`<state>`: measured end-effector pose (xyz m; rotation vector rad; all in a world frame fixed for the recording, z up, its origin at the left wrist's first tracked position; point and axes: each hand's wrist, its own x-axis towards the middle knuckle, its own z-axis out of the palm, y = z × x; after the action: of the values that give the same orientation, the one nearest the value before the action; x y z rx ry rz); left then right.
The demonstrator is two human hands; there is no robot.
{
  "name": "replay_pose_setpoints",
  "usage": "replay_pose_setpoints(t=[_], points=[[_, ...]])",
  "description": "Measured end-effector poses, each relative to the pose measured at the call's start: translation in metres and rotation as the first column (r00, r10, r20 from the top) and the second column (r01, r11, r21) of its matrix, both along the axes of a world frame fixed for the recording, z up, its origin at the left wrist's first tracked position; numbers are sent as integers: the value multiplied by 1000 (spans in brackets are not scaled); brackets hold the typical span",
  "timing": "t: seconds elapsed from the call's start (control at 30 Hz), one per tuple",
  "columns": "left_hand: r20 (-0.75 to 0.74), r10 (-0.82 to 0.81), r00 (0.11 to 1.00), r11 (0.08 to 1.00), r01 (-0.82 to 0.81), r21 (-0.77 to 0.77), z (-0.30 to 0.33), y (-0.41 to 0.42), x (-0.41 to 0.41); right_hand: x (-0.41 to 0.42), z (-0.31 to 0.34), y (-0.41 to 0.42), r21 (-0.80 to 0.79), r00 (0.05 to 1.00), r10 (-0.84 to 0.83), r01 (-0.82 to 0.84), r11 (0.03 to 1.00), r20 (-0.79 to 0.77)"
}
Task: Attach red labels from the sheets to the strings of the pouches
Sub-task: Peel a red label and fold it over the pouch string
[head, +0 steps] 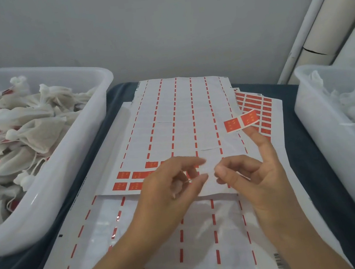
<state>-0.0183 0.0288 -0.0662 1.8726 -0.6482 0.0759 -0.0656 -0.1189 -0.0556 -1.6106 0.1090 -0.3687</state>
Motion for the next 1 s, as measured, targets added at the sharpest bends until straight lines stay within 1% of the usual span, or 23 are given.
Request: replay_pose_setpoints(t=[0.1, 0.17, 0.2, 0.23, 0.3, 0.4, 0.47, 0.57, 0.6, 0.67, 0.83, 1.0], points=[[-187, -43, 982, 998, 50, 33, 5, 1, 5, 1, 0, -3, -39, 999, -43, 44, 998, 16], [-348, -66, 935, 998, 54, -44, 8, 3, 8, 2, -1, -6, -58, 997, -71, 72, 996, 13], [-417, -64, 907, 996, 31, -85, 9, 4, 9, 2, -1, -6, -60, 997, -82, 82, 995, 6], [-465, -55, 884, 993, 1, -116, 10, 5, 10, 2, -2, -7, -61, 996, -84, 84, 995, -3], [-506, -43, 861, 987, -43, -157, 11, 6, 10, 3, -2, -6, -76, 997, -69, 67, 995, -23], [-493, -19, 870, 988, -58, -140, 11, 5, 8, 1, 0, -6, -125, 995, -105, 103, 987, -2], [-486, 1, 874, 991, -65, -114, 11, 5, 8, -2, 6, -8, -58, 995, -98, 97, 994, -14], [-471, -18, 882, 996, -27, -90, 10, 5, 7, -3, 9, -5, 7, 995, 87, -87, 996, -56], [-456, -29, 890, 997, -7, -78, 9, 5, 7, -3, 8, -2, -5, 988, 141, -142, 990, -69], [-424, -46, 904, 998, 28, -49, 9, 5, 7, -2, 4, -1, -44, 978, 187, -192, 980, -96], [-396, -63, 916, 998, 54, -33, 8, 6, 7, -1, 2, -6, -90, 978, 171, -182, 979, -119], [-392, -46, 919, 999, 37, -31, 8, 5, 6, -1, 0, -3, -114, 985, 149, -158, 981, -85]])
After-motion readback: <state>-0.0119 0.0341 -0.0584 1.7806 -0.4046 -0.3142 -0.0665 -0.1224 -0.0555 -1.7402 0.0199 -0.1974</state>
